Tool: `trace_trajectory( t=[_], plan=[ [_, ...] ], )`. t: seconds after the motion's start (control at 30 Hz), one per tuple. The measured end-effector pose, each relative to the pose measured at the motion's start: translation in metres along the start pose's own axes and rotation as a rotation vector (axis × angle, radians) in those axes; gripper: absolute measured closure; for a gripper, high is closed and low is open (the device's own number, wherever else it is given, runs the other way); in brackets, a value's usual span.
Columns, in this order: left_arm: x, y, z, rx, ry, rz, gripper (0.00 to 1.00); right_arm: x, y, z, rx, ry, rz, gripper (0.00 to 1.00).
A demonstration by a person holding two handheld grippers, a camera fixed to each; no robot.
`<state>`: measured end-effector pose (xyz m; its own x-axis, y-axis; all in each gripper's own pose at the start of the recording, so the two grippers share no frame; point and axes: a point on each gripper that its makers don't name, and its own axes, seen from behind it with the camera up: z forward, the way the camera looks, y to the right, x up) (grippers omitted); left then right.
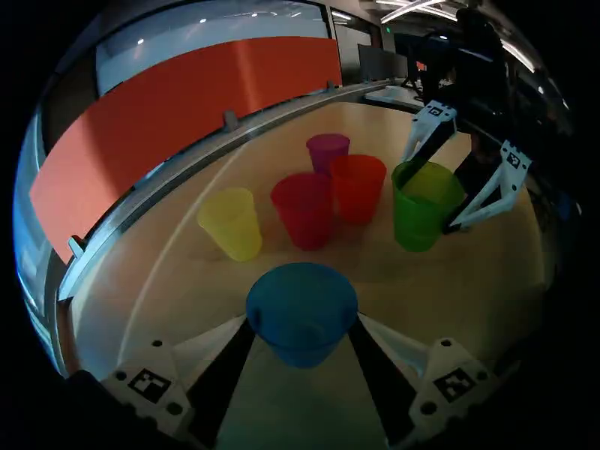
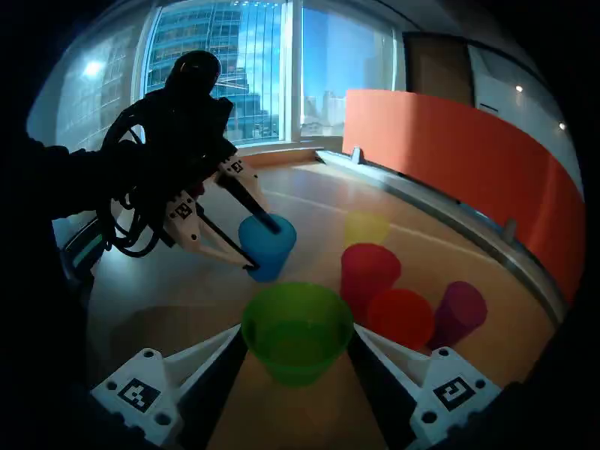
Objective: Pour water
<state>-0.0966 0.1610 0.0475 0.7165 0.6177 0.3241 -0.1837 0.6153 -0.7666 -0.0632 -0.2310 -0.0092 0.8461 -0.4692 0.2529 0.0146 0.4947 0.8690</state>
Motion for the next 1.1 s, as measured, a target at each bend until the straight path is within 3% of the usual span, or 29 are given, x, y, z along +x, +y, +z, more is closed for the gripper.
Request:
trace_trajectory(
  t=[0.77, 1.1],
  plan=[
    [-0.019, -0.002, 0.000, -0.012, 0.018, -0.056, 0.15, -0.016, -0.003, 0.012, -0.004, -0.025, 0.010, 0.09],
    [-0.027, -0.003, 0.002, -0.004, 0.000, -0.054, 0.15, -0.019, -0.005, 0.013, -0.005, -0.028, 0.015, 0.09]
  ],
)
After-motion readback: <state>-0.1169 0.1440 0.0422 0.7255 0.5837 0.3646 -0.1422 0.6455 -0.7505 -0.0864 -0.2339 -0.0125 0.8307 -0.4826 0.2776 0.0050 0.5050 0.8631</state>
